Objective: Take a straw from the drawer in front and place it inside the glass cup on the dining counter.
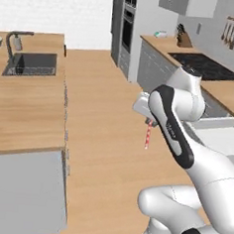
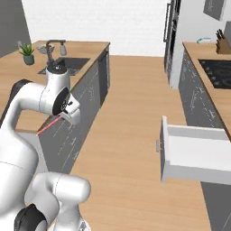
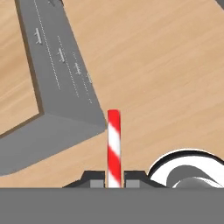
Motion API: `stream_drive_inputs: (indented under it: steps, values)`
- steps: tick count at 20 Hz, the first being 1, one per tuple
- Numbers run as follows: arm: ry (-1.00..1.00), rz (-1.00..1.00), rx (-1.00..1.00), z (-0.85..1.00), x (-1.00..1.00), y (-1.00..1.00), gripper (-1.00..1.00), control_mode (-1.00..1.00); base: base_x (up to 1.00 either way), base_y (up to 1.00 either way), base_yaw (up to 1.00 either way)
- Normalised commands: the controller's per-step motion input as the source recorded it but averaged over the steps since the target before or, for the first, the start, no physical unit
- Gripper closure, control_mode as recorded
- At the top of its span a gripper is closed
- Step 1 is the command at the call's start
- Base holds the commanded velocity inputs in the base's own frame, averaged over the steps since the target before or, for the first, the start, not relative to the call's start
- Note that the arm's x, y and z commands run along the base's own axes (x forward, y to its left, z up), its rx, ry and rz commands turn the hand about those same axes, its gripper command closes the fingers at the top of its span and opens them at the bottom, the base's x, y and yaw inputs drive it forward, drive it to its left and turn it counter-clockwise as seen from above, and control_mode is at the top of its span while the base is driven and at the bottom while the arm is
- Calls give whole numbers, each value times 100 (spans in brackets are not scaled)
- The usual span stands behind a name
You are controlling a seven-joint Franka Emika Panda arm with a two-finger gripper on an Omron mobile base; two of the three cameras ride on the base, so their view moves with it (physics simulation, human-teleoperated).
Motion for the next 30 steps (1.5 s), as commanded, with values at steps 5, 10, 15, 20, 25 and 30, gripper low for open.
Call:
stream_drive_inputs:
  steps: [5,10,15,20,25,30]
  values:
    - [0,0,0,0,0,0,100,100,7,100,-7]
    - [0,0,0,0,0,0,100,100,8,100,-23]
    - [0,0,0,0,0,0,100,100,4,100,-28]
    - [0,0,0,0,0,0,100,100,0,100,-28]
    - [0,0,0,0,0,0,100,100,0,100,-23]
    - [0,0,0,0,0,0,100,100,-5,100,-18]
